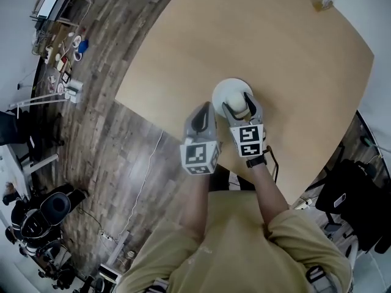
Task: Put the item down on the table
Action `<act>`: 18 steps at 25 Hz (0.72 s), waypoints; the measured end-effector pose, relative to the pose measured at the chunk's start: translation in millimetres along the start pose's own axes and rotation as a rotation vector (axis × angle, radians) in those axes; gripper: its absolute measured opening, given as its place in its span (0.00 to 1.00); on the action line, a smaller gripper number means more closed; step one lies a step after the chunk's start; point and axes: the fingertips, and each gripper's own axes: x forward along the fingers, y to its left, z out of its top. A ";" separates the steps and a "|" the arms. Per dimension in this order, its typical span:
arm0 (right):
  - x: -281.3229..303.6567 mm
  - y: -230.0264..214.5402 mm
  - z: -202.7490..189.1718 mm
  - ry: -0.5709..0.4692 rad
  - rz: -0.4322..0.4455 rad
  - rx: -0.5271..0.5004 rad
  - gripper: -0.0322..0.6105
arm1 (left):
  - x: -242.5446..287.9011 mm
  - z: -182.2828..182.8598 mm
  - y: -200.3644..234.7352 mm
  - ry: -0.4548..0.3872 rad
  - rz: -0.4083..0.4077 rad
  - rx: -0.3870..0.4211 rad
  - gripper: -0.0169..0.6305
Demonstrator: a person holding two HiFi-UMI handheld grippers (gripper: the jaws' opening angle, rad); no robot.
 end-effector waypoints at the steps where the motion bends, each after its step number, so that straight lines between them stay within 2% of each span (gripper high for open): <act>1: 8.4 -1.1 -5.7 0.015 -0.004 -0.008 0.55 | 3.7 -4.1 3.0 0.008 0.000 -0.006 0.03; 7: 41.9 0.2 -22.4 0.090 -0.004 -0.060 0.55 | 14.4 -18.2 17.5 0.043 0.006 -0.030 0.03; 13: 50.9 0.2 -31.7 0.140 -0.014 -0.133 0.56 | 14.9 -24.1 11.1 0.044 0.007 -0.037 0.03; 18: 39.3 -4.1 -11.6 0.080 -0.018 -0.089 0.59 | 5.3 -14.4 6.5 0.022 0.021 -0.032 0.03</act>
